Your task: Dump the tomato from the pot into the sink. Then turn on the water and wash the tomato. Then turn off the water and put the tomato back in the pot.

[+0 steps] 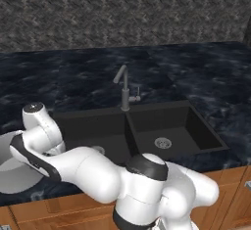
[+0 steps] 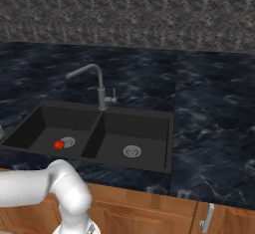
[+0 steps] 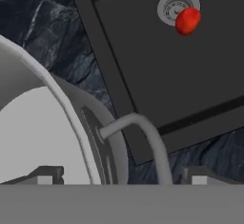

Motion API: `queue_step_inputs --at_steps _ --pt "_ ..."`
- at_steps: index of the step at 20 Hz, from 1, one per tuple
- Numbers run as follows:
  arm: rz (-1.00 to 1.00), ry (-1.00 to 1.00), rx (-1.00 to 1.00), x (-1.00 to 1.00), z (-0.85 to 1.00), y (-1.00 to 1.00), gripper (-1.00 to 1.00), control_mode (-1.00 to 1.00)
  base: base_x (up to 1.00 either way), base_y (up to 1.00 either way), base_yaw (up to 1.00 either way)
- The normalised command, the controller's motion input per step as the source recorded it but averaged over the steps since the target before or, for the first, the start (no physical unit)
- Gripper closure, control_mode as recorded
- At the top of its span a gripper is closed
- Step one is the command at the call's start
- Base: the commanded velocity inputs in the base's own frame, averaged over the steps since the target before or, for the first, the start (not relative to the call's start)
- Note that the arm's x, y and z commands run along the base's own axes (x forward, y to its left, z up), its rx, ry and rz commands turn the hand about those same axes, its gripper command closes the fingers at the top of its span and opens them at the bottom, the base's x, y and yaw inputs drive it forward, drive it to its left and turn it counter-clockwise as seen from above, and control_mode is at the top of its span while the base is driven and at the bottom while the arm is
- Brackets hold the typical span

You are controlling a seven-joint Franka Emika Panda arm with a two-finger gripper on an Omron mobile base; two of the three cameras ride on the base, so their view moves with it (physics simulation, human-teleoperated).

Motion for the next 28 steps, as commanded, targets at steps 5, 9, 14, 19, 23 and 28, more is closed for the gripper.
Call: queue_step_inputs --at_steps 5,9,14,19,23,28 --pt "0.00 -0.01 0.00 0.00 0.27 -0.04 -1.00 -1.00 0.00 0.00 0.00" --pt "0.00 0.00 0.00 -0.09 0.48 -0.43 -1.00 -1.00 0.00 0.00 0.00" --pt "0.00 -0.01 -0.02 -0.19 0.36 -0.93 -1.00 -1.00 0.00 0.00 0.00" --pt "0.01 -0.04 -0.01 -0.09 0.22 -1.00 -1.00 -1.00 0.00 0.00 0.00" --pt "0.03 -0.02 0.00 0.00 0.14 -1.00 -1.00 -1.00 0.00 0.00 0.00" --pt "0.00 0.00 0.00 0.00 0.06 -1.00 -1.00 -1.00 0.00 0.00 0.00"
